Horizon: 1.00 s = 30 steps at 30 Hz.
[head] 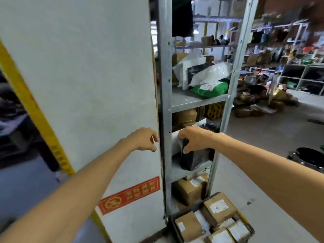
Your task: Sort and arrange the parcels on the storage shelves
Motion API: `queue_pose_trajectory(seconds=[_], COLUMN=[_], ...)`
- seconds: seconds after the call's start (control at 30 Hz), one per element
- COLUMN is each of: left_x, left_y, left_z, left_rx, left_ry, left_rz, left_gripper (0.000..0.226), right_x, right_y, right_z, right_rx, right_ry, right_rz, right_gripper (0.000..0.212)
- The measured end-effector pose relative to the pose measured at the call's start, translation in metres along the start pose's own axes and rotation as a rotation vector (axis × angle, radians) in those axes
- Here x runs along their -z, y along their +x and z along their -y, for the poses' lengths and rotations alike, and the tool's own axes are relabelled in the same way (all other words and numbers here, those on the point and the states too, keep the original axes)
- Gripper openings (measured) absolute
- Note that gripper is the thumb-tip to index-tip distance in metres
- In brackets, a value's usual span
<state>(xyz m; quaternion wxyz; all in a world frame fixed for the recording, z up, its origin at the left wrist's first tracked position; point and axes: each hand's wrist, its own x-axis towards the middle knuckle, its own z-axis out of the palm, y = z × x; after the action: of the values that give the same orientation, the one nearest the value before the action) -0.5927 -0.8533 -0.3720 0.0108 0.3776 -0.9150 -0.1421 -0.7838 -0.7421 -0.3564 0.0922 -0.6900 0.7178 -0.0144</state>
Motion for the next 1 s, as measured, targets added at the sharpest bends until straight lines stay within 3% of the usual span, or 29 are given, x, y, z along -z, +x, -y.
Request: queue_pose_trajectory(seconds=[0.27,0.53,0.77,1.0], left_x=[0.053,0.067,0.064,0.024], left_y=[-0.181,-0.399,-0.548,-0.633], left_z=[0.137,0.205,0.188,0.099], left_rx=[0.403,0.817,1.219,1.554], left_ry=[-0.011,-0.031,-0.043,-0.004], left_rz=[-0.129,-0.17,-0.309,-0.38], left_gripper=[0.036,0.038,0.038,0.041], right_x=[0.001,-0.024,-0.048,-0.063], right_y=[0.058,0.048,-0.009,-0.098], right_z=[0.213,0.417,0.559,0.628], right_rx=[0.426,0.826,1.214,1.568], right_ry=[-0.001,-0.002,0.015,-0.094], right_rz=[0.029,0.126,0.21,0.259], right_gripper=[0.07,0.078,0.079,0.066])
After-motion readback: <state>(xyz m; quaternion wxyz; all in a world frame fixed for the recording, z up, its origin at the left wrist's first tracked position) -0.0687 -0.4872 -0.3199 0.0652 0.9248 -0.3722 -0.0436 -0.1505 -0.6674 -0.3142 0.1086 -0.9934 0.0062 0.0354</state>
